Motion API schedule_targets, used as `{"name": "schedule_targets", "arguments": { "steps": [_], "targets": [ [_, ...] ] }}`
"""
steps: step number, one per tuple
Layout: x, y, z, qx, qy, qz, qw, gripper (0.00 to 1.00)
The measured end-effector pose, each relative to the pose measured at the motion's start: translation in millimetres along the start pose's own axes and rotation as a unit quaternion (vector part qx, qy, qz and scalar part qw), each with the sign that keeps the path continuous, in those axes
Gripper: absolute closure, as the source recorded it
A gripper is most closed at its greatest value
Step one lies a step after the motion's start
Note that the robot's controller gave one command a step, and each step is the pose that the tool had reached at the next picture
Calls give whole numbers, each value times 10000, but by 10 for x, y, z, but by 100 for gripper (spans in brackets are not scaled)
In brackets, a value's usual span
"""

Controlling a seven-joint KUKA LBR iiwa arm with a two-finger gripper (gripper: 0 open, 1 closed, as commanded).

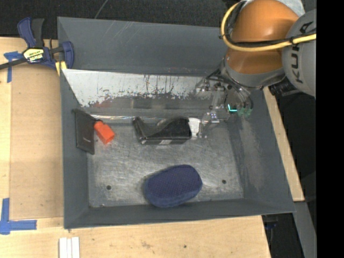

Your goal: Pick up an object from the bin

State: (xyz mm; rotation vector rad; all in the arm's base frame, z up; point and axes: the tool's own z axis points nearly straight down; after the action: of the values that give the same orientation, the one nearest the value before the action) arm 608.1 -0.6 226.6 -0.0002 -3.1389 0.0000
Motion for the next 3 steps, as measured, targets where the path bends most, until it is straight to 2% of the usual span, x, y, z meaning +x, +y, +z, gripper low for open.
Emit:
{"name": "schedule_targets", "arguments": {
  "steps": [1, 2, 3],
  "targets": [
    [-55, 669, 1499, -8, -11, -778, 9970, 0],
    [-93, 663, 1428, -13, -76, -763, 9971, 100],
    [-105, 598, 483, 4, -32, -852, 9964, 100]
  ]
}}
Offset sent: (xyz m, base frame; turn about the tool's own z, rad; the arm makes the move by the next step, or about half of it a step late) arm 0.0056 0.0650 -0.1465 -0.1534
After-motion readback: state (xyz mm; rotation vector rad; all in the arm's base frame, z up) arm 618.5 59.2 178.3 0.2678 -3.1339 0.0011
